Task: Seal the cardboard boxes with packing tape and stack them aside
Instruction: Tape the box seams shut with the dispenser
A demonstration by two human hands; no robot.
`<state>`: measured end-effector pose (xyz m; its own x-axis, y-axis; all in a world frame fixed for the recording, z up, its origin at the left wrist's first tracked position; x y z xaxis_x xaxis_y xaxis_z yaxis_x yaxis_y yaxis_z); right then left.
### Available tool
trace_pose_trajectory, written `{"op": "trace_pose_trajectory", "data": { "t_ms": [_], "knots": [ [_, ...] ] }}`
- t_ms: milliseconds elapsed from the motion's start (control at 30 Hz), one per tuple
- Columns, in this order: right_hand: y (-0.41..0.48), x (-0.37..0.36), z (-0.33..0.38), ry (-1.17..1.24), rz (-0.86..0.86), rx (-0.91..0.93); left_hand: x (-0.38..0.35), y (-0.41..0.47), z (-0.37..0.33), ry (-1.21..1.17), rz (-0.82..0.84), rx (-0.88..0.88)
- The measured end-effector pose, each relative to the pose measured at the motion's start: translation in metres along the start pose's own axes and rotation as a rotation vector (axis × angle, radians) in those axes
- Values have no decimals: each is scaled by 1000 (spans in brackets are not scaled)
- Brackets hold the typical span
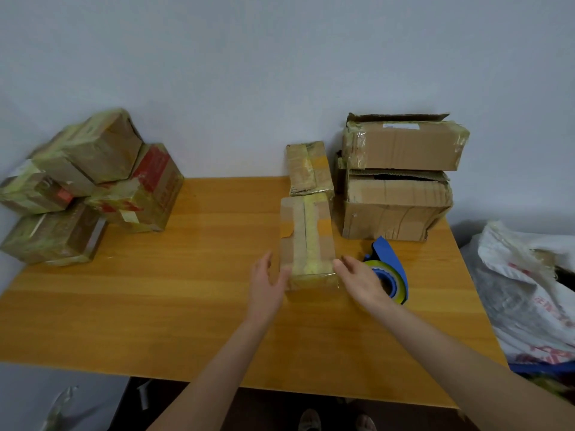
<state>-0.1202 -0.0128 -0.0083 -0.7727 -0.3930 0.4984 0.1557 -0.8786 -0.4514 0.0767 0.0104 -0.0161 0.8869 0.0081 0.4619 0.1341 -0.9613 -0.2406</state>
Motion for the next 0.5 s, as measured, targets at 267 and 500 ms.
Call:
{"op": "trace_pose_trajectory", "data": {
  "t_ms": [267,500],
  "knots": [
    [-14,1,-10,64,-80,136,10,-17,14,-124,-70,60],
    [-9,-3,-6,98,-118,188,6,-9,13,-88,-67,2]
  ]
}}
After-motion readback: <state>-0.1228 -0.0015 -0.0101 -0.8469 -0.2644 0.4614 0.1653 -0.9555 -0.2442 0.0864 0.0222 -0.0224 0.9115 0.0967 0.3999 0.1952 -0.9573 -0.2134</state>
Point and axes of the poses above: each hand's wrist, its own y-axis towards the middle knuckle, its own x-axis out of the back of the hand, z = x × y, the point moved 7 cm from there along y, towards the middle knuckle, and after that the axes turned 8 degrees about z, right-handed, at the moved point
